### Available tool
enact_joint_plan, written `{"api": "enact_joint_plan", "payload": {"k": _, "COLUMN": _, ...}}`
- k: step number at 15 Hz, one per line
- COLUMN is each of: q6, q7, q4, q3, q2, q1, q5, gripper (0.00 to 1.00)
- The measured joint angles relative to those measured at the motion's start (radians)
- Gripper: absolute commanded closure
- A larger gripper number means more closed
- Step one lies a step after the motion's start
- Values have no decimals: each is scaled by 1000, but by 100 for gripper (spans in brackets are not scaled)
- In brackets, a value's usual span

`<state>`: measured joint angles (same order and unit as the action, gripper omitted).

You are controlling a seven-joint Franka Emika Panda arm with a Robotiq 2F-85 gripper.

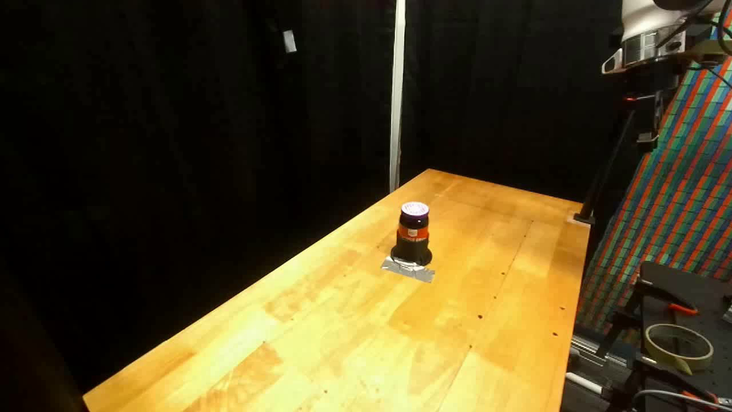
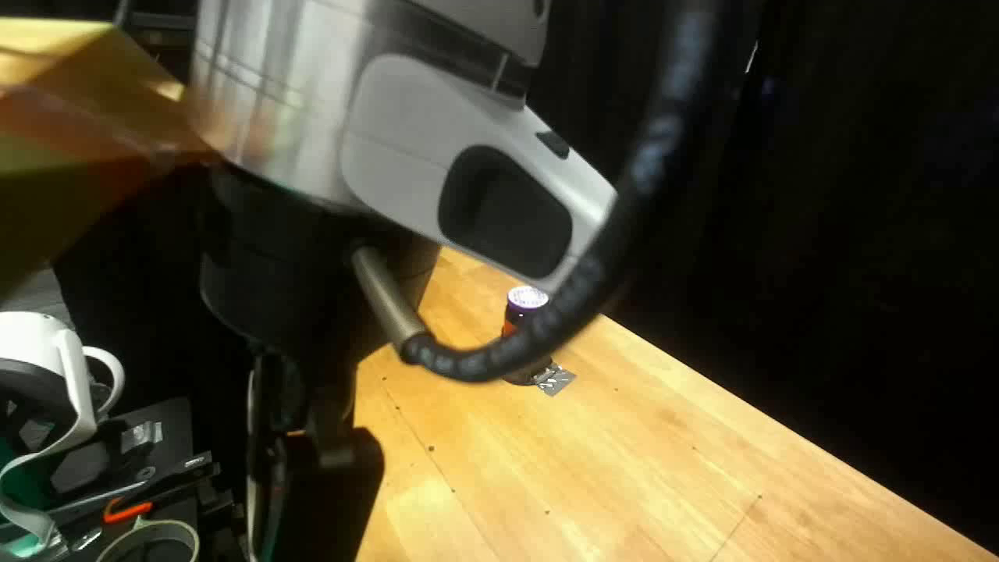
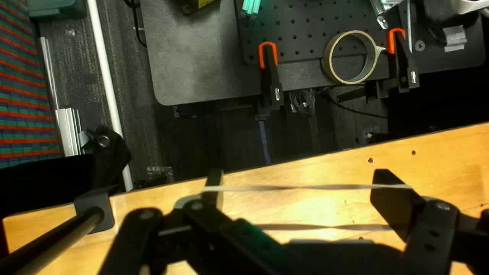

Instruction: Put the rubber band around the base of the cup

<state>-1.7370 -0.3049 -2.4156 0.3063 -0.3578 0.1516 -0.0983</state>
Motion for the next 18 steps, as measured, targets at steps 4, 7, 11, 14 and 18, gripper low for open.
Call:
{"api": "enact_joint_plan", "payload": {"k": 4, "q6": 0, "q7": 0, "q4": 4, "q3": 0, "q2": -1, "q1": 0, "q5": 0, "gripper": 0}}
{"api": "enact_joint_plan", "payload": {"k": 7, "q6": -4, "q7": 0, "q4": 1, "q3": -5, "q2": 1, "q1": 0, "q5": 2, "gripper": 0}}
{"api": "enact_joint_plan", "payload": {"k": 11, "q6": -130, "q7": 0, "q4": 8, "q3": -57, "q2": 87, "q1": -42, "q5": 63, "gripper": 0}}
{"api": "enact_joint_plan", "payload": {"k": 14, "q6": -255, "q7": 0, "q4": 68, "q3": -125, "q2": 238, "q1": -97, "q5": 118, "gripper": 0}}
{"api": "enact_joint_plan", "payload": {"k": 18, "q6": -368, "q7": 21, "q4": 228, "q3": -216, "q2": 462, "q1": -133, "q5": 148, "gripper": 0}}
